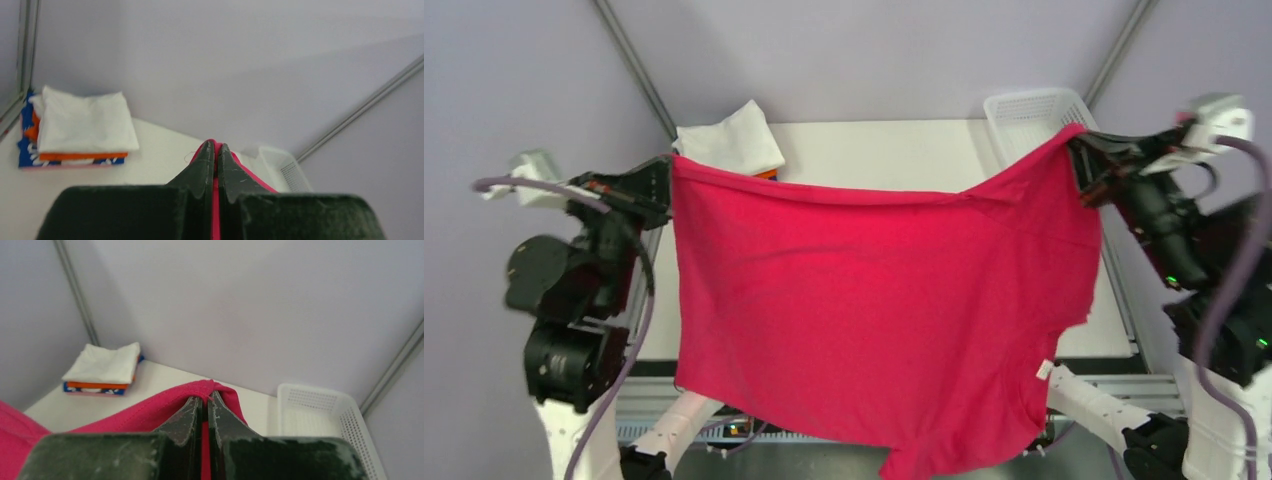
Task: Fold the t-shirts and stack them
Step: Flatten out the tshirt
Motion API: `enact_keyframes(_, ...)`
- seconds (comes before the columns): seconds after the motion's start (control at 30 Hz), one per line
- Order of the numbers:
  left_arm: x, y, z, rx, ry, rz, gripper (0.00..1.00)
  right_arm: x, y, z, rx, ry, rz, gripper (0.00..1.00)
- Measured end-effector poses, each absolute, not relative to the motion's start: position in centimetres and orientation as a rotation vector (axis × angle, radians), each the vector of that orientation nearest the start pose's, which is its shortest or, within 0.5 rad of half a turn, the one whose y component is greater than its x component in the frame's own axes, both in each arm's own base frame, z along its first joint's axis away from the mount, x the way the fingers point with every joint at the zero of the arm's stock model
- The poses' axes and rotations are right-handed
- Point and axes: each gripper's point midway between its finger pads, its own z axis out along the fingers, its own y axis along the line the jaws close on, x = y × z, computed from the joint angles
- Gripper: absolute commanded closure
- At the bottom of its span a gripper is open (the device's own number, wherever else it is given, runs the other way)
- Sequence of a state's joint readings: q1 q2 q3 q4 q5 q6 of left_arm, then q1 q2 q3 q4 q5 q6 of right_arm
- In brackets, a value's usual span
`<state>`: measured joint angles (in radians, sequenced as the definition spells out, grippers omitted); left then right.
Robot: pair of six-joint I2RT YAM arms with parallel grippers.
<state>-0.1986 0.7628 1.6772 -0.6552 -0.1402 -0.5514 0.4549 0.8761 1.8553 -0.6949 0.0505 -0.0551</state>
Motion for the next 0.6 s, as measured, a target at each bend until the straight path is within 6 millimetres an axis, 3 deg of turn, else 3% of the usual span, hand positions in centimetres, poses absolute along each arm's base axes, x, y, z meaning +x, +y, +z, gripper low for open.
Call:
enact_keyframes(0.1,22.5,-3.4,50.0,-0.429,1.399,-0.493,1.0,22.0,8.0,53.0,-0.282,1.384,0.215,1.0)
enact_keyframes(0.2,27.1,-3.0,42.4,-0.525,1.551,-0.393,1.0,26.2,8.2,47.3,-0.273,1.491,0.104,1.0)
enact_keyframes(0.23,28.8,-2.8,39.3,-0.563,1.611,-0.343,1.0,28.2,8.3,44.4,-0.271,1.545,0.05,1.0)
enact_keyframes(0.27,30.3,-2.6,36.3,-0.594,1.672,-0.292,1.0,28.8,8.4,43.6,-0.272,1.561,0.033,1.0)
enact_keyframes(0.4,36.2,-1.9,24.7,-0.701,1.889,-0.079,1.0,35.0,9.8,36.4,-0.264,1.676,-0.073,1.0)
enact_keyframes(0.53,40.0,-1.4,15.5,-0.774,2.056,0.092,1.0,41.2,12.0,26.8,-0.287,1.847,-0.149,1.0)
enact_keyframes(0.6,41.5,-1.2,12.5,-0.793,2.113,0.148,1.0,43.4,12.7,22.3,-0.298,1.923,-0.185,1.0)
